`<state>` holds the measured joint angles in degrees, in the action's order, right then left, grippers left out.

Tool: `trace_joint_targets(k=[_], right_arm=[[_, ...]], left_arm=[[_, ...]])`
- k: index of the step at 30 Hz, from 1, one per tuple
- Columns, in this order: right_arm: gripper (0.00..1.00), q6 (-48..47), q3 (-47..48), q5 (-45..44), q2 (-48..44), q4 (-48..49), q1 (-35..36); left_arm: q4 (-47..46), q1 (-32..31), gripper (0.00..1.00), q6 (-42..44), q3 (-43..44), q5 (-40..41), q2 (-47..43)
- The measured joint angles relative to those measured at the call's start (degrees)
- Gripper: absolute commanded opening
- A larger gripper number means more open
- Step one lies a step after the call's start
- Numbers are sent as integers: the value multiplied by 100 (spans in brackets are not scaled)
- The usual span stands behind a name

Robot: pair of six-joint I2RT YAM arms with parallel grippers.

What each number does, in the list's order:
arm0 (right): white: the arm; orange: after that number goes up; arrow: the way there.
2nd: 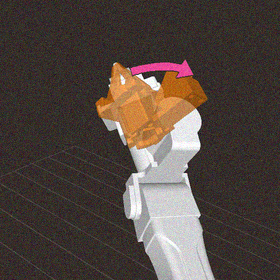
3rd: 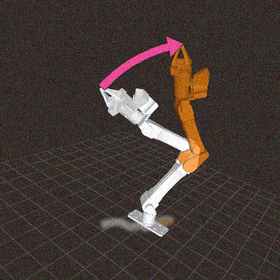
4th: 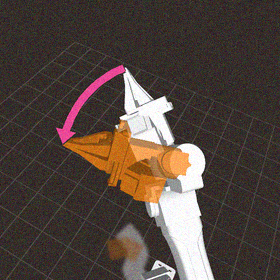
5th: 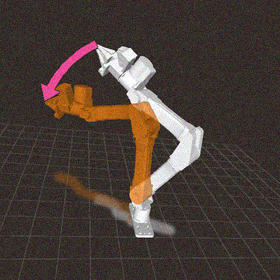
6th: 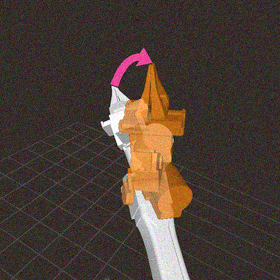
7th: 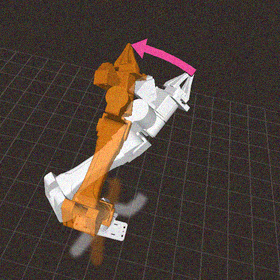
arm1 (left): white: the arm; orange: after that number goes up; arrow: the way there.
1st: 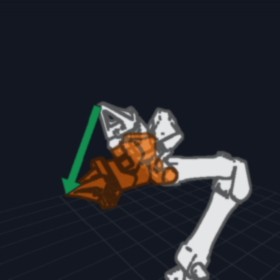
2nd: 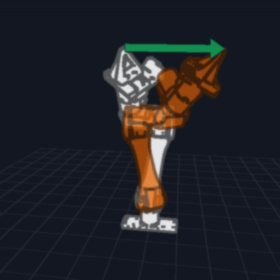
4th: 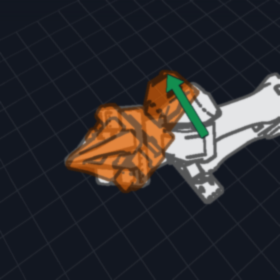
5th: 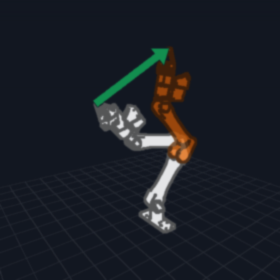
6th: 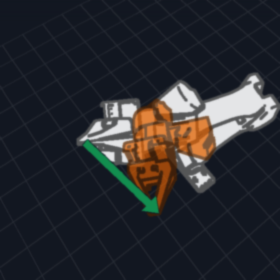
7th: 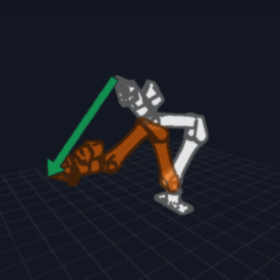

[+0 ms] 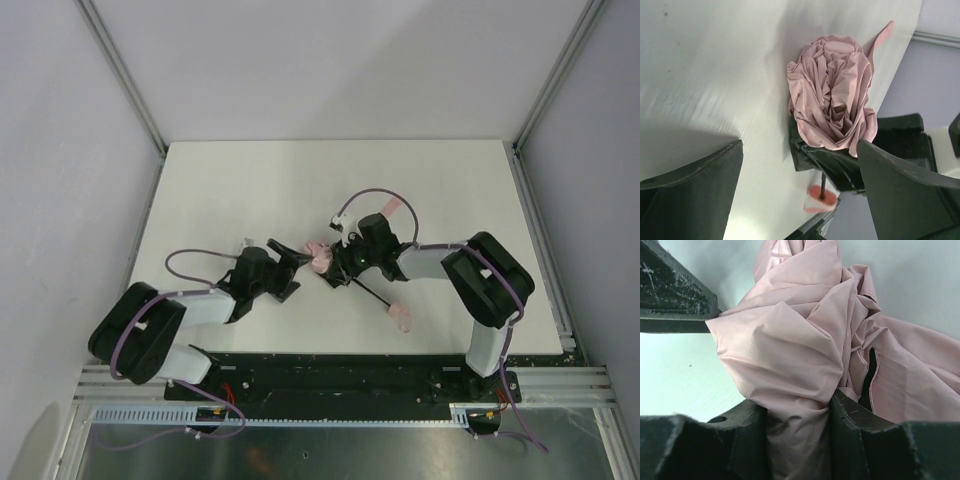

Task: Put away the umbrella

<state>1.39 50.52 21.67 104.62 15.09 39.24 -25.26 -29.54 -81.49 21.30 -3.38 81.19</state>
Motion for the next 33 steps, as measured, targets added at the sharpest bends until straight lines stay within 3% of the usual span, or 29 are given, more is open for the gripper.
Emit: trace_joint_targets(k=[8,14,22,29,33], right_arm=[[0,297,350,2109,614,101,-507],[0,511,702,3119,1040,-138,-802],[0,691,1032,4022,1434,-647,-1034],[0,678,1257,4393,1620,-1134,-1198],[0,634,1333,4507,1683,-1266,-1211]], left_arm=[[129,39,100,94,-144,-466,-256],[120,-151,100,59,179,-485,70],[-323,-435,94,-286,745,-540,1075],[-649,-498,70,-468,634,-415,1270],[-846,-514,78,-507,501,-334,1305]])
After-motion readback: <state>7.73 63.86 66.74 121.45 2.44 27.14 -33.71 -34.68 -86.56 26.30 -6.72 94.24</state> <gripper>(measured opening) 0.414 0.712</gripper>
